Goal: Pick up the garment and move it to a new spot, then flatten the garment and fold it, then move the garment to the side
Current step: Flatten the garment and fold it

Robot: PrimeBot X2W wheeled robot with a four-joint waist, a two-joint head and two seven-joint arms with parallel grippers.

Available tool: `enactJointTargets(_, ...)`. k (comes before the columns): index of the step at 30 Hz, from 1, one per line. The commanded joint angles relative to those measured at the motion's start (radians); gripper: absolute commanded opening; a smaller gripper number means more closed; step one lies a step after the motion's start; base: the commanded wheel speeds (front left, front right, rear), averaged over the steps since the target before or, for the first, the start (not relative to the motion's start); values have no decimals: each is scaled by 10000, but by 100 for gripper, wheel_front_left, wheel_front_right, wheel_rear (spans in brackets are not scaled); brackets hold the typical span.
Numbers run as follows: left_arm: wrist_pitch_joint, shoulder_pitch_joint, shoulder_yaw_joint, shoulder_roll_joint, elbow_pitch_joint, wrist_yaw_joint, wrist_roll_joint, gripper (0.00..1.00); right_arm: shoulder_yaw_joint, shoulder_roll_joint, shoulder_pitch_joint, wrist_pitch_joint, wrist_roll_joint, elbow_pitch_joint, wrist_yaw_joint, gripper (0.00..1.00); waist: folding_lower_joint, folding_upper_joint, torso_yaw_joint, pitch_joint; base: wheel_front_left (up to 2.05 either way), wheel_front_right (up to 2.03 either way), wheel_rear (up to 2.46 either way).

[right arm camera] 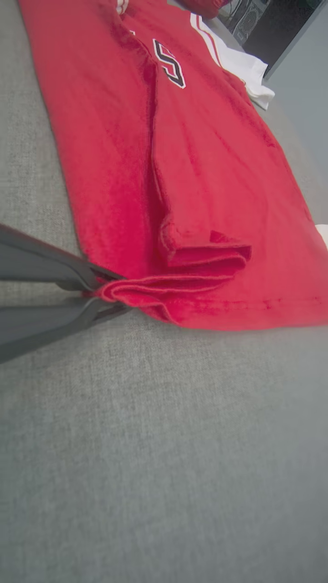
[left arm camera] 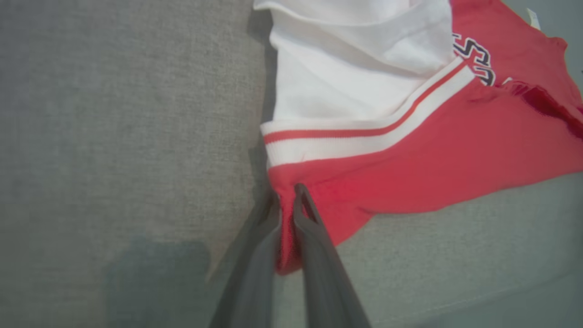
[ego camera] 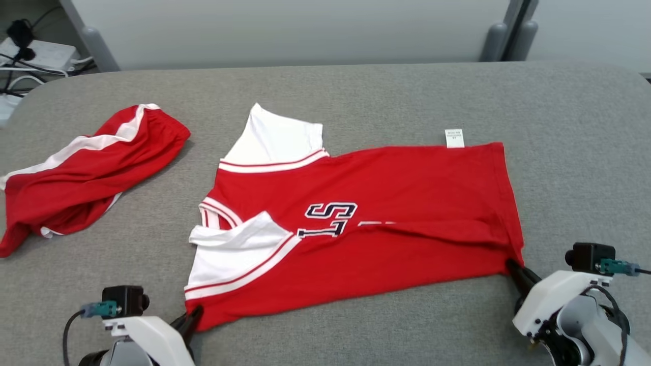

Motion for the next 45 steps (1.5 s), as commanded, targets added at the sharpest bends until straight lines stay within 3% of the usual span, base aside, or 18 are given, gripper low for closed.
enactJointTargets(1, 4, 94, 502, 552, -476, 240, -139, 0, 106, -331, 384, 237, 227, -568, -2, 0, 0, 0, 157, -90, 0, 0, 0)
enactJointTargets(9, -13, 912, 731, 855, -1649, 835, -253, 0, -527, -904, 1711, 955, 654, -1788, -2, 0, 0, 0, 367, -166, 0, 0, 0)
enactJointTargets(15, 16, 1438, 840, 971, -2239, 1177, -377, 0, -1345, -713, 2961, 1554, 635, -2806, -2, 0, 0, 0, 336, -213, 0, 0, 0)
enactJointTargets(16, -2, 1497, 856, 977, -2285, 1210, -390, 0, -1433, -661, 3043, 1542, 555, -2986, -2, 5, 0, 0, 295, -205, 0, 0, 0)
enactJointTargets(17, -1, 1548, 874, 960, -2309, 1242, -429, 0, -1498, -620, 3120, 1533, 449, -3143, -2, 76, 0, 0, 270, -200, 0, 0, 0)
enactJointTargets(18, 18, 1596, 881, 944, -2311, 1287, -460, 22, -1559, -564, 3193, 1551, 373, -3281, -2, 100, 0, 0, 244, -201, 0, 0, 0)
enactJointTargets(19, -72, 1618, 897, 963, -2328, 1367, -387, 100, -1661, -507, 3257, 1516, 308, -3411, -2, 100, 0, 0, 219, -202, 0, 0, 0)
enactJointTargets(25, -563, 1798, 1036, 850, -2446, 1843, -184, 100, -2372, -191, 3605, 1153, -411, -3876, -2, 100, 0, 0, 171, -247, 0, 0, 0)
enactJointTargets(29, -1287, 1893, 1272, 866, -2758, 2077, 85, 100, -2825, -73, 3827, 546, -1470, -4209, -2, 100, 0, 0, 170, -280, 0, 0, 0)
enactJointTargets(38, -2787, 1902, 1645, 1040, -3984, 2817, 1068, 100, -4012, 814, 4174, -727, -3219, -5376, -2, 100, 0, 0, 22, -403, 0, 0, 0)
enactJointTargets(45, -2486, 1279, 1271, 1322, -4714, 3084, 1742, 100, -4407, 1351, 4090, -1004, -4130, -5836, -2, 100, 0, 0, -291, -493, 0, 0, 0)
